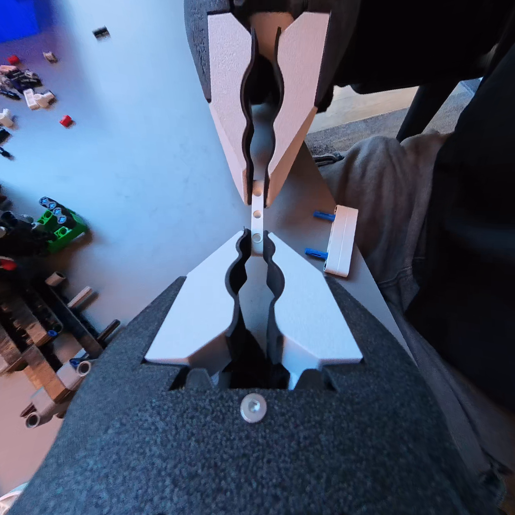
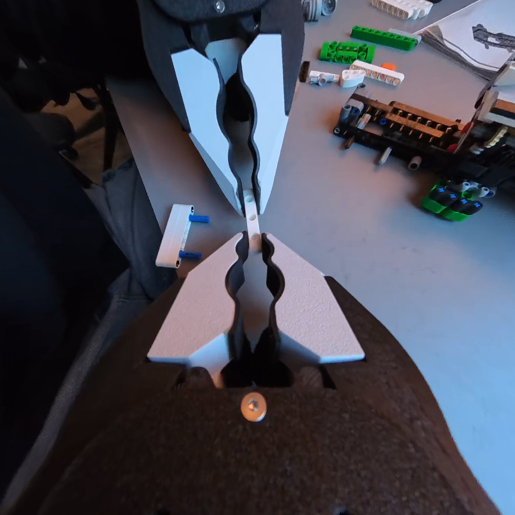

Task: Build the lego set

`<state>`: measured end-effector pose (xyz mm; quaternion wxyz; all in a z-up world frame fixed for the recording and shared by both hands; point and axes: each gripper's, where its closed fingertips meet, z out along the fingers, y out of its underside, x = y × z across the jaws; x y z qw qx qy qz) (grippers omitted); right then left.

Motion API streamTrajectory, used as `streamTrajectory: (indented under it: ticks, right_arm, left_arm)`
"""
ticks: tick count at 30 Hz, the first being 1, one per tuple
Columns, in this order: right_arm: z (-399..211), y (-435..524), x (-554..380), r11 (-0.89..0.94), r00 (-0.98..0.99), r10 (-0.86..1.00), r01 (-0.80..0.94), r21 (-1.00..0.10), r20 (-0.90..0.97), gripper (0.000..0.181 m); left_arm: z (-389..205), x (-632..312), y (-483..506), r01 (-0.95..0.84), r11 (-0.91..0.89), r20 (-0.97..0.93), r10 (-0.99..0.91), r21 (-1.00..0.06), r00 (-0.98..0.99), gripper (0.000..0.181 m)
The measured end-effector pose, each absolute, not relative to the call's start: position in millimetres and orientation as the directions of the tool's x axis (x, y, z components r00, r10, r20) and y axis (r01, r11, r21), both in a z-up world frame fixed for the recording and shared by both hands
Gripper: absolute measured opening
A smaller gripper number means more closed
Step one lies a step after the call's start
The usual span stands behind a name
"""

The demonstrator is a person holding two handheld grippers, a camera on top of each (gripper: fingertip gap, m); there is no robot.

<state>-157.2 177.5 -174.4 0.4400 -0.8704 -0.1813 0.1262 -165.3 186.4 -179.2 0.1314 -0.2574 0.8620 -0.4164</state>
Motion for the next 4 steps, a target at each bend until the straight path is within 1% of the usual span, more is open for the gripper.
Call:
streamTrajectory:
  ticks: [1,4]
  right_arm:
    - [-172.1,177.9,-156.0,-0.541,0.905,0.419,0.185,-0.82,-0.072,0.009]
    - [-164.2,178.4,-153.2,-0.511,0.913,0.395,0.124,-0.851,-0.105,0.012]
  left_arm:
    - [-177.2,-164.7,186.9,-0.333,0.51,-0.009,-0.557,-0.793,-0.83,0.006]
    - [-175.2,-162.3,188.7,-0.343,0.491,-0.001,-0.573,-0.801,-0.82,0.006]
